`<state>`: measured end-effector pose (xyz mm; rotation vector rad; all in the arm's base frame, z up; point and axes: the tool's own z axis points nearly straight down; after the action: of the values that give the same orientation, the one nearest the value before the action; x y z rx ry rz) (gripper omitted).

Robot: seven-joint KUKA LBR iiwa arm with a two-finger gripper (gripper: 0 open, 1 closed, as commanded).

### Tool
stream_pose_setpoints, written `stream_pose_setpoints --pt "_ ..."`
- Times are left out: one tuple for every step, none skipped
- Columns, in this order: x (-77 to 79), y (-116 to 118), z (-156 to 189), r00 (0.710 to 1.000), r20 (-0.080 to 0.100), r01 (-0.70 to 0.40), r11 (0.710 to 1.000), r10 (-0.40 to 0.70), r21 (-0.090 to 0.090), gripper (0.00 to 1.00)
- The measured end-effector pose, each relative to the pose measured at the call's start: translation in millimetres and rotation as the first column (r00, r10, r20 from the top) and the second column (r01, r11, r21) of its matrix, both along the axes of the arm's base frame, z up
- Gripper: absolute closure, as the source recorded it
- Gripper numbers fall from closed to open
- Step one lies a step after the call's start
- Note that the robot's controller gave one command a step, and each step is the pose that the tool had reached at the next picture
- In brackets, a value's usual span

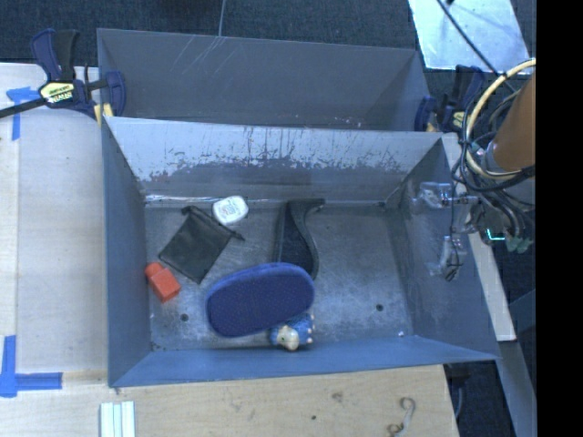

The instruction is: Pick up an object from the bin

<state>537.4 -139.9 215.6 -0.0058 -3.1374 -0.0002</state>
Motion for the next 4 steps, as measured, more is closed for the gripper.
stream_pose_setpoints --pt "-1.9 56.7 -58.1 0.991 0.003 -0.135 0.991 0.135 0.003 0.0" --pt "-7.7 90.2 -63.3 0.874 0.006 -0.485 0.874 0.485 0.0 0.0" --pt "93.4 112.4 -31.9 0.938 0.015 -0.345 0.939 0.345 -0.003 0.0" --pt "59.4 172.2 -76.0 0.827 0.004 -0.562 0.827 0.562 0.003 0.0"
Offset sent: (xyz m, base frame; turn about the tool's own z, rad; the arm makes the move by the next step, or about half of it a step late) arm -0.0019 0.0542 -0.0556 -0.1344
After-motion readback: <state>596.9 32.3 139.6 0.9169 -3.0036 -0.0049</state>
